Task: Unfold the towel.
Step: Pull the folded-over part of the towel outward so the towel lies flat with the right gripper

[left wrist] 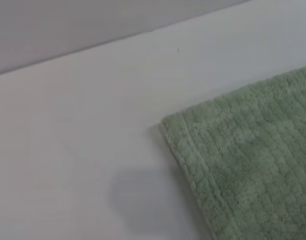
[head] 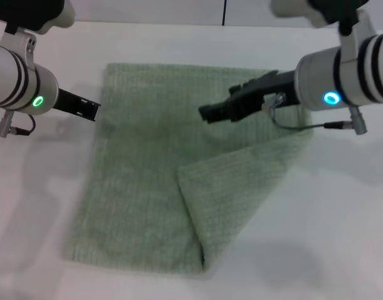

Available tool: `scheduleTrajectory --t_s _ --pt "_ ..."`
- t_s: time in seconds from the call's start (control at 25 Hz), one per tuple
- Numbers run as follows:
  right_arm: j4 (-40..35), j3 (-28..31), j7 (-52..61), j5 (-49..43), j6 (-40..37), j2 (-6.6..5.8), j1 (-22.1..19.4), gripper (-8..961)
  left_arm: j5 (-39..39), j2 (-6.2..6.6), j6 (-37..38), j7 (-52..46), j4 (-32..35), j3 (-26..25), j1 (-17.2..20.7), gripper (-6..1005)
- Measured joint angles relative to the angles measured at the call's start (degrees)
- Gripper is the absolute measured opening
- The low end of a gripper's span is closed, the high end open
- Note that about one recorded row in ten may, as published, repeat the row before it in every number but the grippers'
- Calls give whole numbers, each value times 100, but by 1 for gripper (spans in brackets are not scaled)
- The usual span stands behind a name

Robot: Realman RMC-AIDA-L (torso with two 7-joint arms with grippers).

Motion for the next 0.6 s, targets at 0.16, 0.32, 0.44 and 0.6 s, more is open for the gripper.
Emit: scheduleTrajectory --t_s 0.16,0.32,0.44,0.6 --pt "-87 -148 38 -18 200 6 50 740 -247 -2 -156 16 79 -87 -111 -2" --pt "-170 -425 54 -70 223 14 76 740 -419 -1 -274 18 95 -88 -167 -2" --pt "-248 -634 104 -227 191 19 119 741 -502 -8 -325 46 222 -56 -253 -2" --pt "-307 -768 129 -274 148 29 163 741 -553 -16 -315 79 445 -19 -320 -2"
